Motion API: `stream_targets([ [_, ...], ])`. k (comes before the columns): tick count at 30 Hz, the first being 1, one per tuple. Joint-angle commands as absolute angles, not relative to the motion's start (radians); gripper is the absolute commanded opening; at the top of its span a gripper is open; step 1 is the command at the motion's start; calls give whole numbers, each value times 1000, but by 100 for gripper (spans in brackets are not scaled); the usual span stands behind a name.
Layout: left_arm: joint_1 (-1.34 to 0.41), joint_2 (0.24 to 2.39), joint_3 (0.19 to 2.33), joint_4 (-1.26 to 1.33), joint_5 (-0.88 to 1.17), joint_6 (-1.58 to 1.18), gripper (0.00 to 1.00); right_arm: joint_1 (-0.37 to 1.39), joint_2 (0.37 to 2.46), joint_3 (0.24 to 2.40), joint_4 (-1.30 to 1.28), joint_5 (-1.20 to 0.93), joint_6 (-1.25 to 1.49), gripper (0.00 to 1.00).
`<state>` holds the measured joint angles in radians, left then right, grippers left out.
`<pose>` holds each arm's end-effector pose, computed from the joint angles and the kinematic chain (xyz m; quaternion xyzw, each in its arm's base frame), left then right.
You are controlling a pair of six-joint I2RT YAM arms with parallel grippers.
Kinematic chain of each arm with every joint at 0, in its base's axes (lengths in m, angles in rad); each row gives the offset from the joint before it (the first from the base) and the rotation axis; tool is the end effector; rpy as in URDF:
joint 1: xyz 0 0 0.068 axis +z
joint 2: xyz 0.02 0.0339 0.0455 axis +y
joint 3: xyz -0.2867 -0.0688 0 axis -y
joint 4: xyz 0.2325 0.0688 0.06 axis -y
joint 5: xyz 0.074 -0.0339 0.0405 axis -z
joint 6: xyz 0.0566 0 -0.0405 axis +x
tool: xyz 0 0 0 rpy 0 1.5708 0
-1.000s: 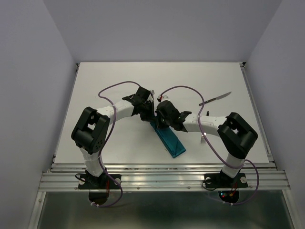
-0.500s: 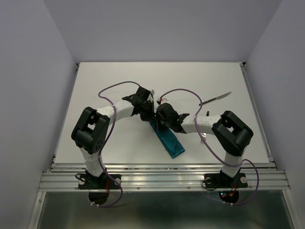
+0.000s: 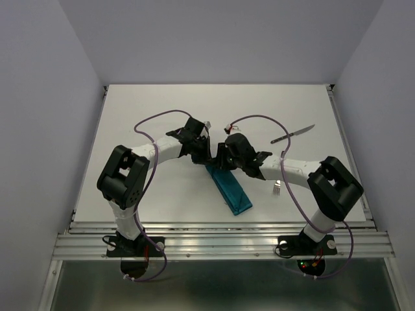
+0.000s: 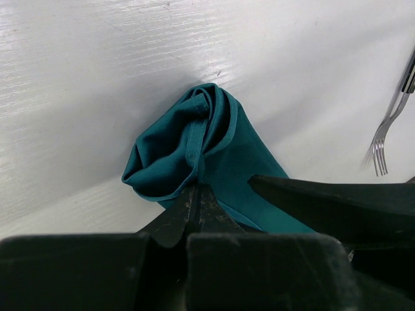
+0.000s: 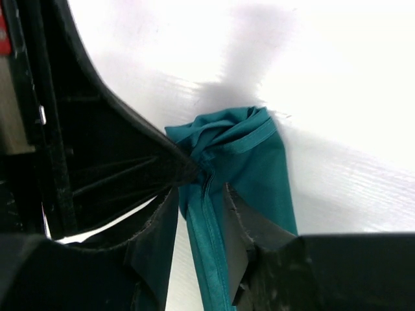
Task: Fold the napkin into a case and place the utensils inside
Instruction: Smooth out the smaller rectangle-folded napkin at the center of the board.
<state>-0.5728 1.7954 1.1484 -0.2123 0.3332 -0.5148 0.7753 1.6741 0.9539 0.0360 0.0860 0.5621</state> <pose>0.3167 -0.2263 0.2042 0.0845 0.9223 -0.3107 0.2135 0.2640 0.2520 0.2080 -0.0777 0.8993 0.2352 0.3603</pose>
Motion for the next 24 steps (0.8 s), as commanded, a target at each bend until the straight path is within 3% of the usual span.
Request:
stream_targets([
  [1, -575, 1753, 1150, -196, 354, -503, 0, 741, 1644, 934, 97, 86, 584, 35],
  [3, -575, 1755, 1154, -196, 354, -503, 0, 732, 1652, 936, 95, 87, 600, 27],
  [4, -575, 1755, 1152, -195, 356, -503, 0, 721, 1664, 939, 97, 87, 606, 17],
  [7, -575, 1758, 1154, -195, 356, -503, 0, 710, 1690, 953, 95, 77, 620, 4],
  [9, -574, 1758, 1154, -196, 357, -502, 0, 710, 1724, 965, 94, 61, 621, 1],
  [24, -574, 1772, 1164, -193, 373, -502, 0, 710, 1816, 1019, 126, -12, 624, 1],
])
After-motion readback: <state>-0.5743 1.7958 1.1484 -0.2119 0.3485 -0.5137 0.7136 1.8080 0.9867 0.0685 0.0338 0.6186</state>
